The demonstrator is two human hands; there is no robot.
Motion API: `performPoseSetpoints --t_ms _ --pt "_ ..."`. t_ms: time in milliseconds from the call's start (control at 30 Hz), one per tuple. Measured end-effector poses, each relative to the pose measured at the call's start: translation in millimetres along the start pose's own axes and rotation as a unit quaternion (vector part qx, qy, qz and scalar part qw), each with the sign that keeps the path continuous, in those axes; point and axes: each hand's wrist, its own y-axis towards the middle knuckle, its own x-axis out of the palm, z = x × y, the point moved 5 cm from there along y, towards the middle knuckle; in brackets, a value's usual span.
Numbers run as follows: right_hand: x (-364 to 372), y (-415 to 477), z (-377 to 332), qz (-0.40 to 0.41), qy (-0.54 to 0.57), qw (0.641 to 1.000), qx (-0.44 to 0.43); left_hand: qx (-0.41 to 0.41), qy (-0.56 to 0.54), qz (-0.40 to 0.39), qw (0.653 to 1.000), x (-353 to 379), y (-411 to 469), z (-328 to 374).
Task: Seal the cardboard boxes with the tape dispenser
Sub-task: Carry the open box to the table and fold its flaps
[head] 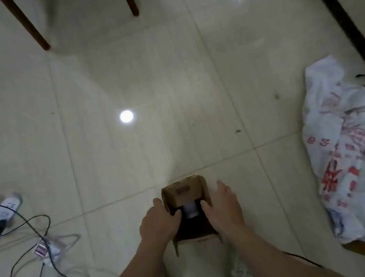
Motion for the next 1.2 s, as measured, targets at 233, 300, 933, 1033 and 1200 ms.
performPoseSetpoints --t_ms 233,300,933,1033,1200 --pt "45.2 37.2 36.9 -0.083 -0.041 0.994 0.064 -0.030 -0.026 -0.011 0.999 52.7 36.7 -15.5" --pt "43.8 39.8 35.6 -0.079 -0.065 0.993 0.054 -0.030 -0.022 0.006 0.999 50.5 38.9 -18.2" --pt "-303.1 -151.0 -216.8 0.123 -0.091 0.977 -0.147 0.126 0.027 0.225 0.966 -327.9 -209.4 117.6" --pt "-361.2 -209.5 -251.7 0.164 -0.112 0.963 -0.183 0.136 0.044 0.251 0.957 -384.0 -277.4 135.7" --pt "-432.2 -302.4 -280.8 0.196 -0.108 0.951 -0.214 0.147 0.041 0.284 0.947 -444.3 -382.7 152.0"
